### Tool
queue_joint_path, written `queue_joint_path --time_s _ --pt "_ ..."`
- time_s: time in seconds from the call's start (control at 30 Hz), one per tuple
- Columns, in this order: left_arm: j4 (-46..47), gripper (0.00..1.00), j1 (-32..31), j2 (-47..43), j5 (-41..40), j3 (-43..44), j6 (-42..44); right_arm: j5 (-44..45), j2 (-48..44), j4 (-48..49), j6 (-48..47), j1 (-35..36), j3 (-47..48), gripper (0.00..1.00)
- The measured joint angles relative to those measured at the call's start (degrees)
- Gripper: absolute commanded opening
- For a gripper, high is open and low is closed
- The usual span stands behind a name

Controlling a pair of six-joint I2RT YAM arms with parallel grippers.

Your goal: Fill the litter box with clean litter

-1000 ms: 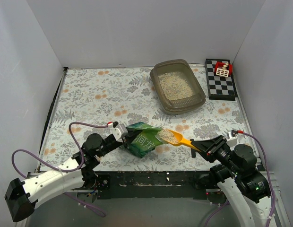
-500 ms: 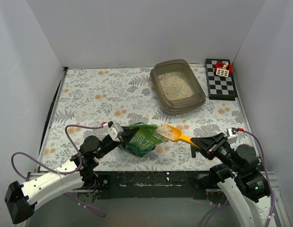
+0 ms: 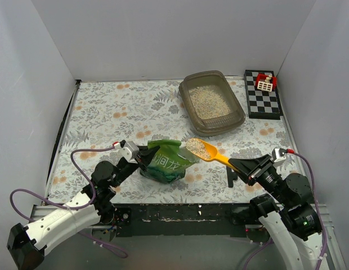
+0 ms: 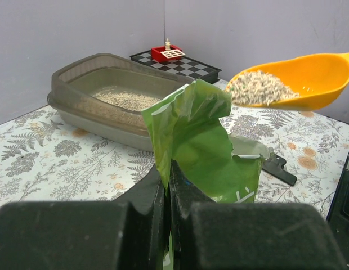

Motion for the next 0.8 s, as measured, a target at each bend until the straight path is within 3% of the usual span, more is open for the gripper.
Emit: queue_joint_path --time_s 0.3,0.47,0.8 --pt "0.0 0.00 0.8 -0.6 0.1 -0.2 -1.1 3.1 0.0 15.0 0.7 0.0 -5.8 0.01" --pt "0.0 0.00 1.1 -1.2 0.7 -0.4 -1.4 5.8 0.7 27.9 1.5 0.0 -10.4 0.01" --pt "0.5 0.00 2.1 -1.1 1.9 -0.5 -2.6 15.0 19.9 56.5 1.8 0.0 -15.0 0.01"
